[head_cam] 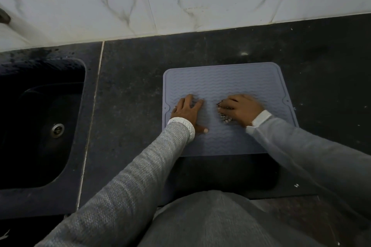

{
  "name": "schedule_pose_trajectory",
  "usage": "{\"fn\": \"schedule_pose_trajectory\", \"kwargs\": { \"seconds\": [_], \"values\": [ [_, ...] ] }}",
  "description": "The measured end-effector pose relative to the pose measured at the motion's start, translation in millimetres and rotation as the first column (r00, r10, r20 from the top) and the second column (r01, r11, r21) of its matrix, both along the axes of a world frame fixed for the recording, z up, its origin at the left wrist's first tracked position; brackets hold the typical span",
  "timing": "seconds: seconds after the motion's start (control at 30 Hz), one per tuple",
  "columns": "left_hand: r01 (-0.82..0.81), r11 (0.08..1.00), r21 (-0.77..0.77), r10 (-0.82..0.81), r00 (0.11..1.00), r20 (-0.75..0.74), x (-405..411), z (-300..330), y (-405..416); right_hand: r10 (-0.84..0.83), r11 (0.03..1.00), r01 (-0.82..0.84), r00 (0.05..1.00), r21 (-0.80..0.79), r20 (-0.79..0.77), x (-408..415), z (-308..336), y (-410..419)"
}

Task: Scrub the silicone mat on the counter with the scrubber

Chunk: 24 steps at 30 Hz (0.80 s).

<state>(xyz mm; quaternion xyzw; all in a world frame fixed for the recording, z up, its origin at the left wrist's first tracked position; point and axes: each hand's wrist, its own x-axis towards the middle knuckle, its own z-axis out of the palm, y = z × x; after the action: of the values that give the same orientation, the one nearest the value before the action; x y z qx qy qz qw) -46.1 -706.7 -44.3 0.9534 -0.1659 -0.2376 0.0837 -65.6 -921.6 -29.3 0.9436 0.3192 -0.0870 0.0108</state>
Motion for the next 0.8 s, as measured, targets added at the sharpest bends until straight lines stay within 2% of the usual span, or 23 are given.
{"fn": "schedule_pose_trajectory", "kwargs": {
  "seconds": [0.07, 0.17, 0.27, 0.33, 0.43, 0.5, 0.6, 0.73, 0.8],
  "values": [
    [0.001, 1.0, 0.001, -0.001, 1.0, -0.004, 0.4, 0.1, 0.7, -0.025, 1.0, 0.026, 0.999, -0.017, 0.028, -2.9, 1.3, -28.5],
    [-0.002, 1.0, 0.012, 0.002, 1.0, -0.004, 2.2, 1.4, -1.5, -0.123, 0.988, 0.119, 0.992, -0.098, -0.033, -1.6, 0.5, -42.5],
    [-0.015, 1.0, 0.012, 0.015, 1.0, -0.004, 2.9, 2.7, -4.8, -0.164, 0.986, 0.164, 0.986, -0.013, -0.017, 6.7, -4.1, -25.3],
    [-0.02, 1.0, 0.019, 0.02, 1.0, -0.008, 3.9, 3.4, -5.8, -0.144, 0.989, 0.143, 0.99, 0.036, 0.003, 12.7, -5.8, -0.2],
    [-0.026, 0.999, 0.026, 0.026, 0.999, -0.02, 4.1, 3.7, -6.1, -0.085, 0.995, 0.084, 0.996, -0.057, -0.031, 16.2, -10.3, 21.7],
    [-0.024, 0.999, 0.022, 0.024, 1.0, -0.02, 4.5, 3.3, -5.5, -0.079, 0.996, 0.078, 0.996, -0.031, -0.036, 12.9, -5.0, 6.0],
    [-0.018, 1.0, 0.021, 0.018, 1.0, -0.017, 4.8, 2.8, -5.2, 0.0, 1.0, 0.002, 0.996, -0.02, 0.094, -0.7, 5.0, -33.1],
    [-0.031, 0.999, 0.016, 0.031, 0.999, -0.012, 4.6, 2.4, -6.1, -0.096, 0.987, 0.099, 0.995, -0.123, 0.031, -1.0, 6.8, -48.5],
    [-0.035, 0.999, 0.014, 0.035, 0.999, -0.006, 3.9, 2.9, -7.1, -0.176, 0.979, 0.173, 0.984, -0.112, -0.015, 4.6, 3.7, -40.7]
  ]
}}
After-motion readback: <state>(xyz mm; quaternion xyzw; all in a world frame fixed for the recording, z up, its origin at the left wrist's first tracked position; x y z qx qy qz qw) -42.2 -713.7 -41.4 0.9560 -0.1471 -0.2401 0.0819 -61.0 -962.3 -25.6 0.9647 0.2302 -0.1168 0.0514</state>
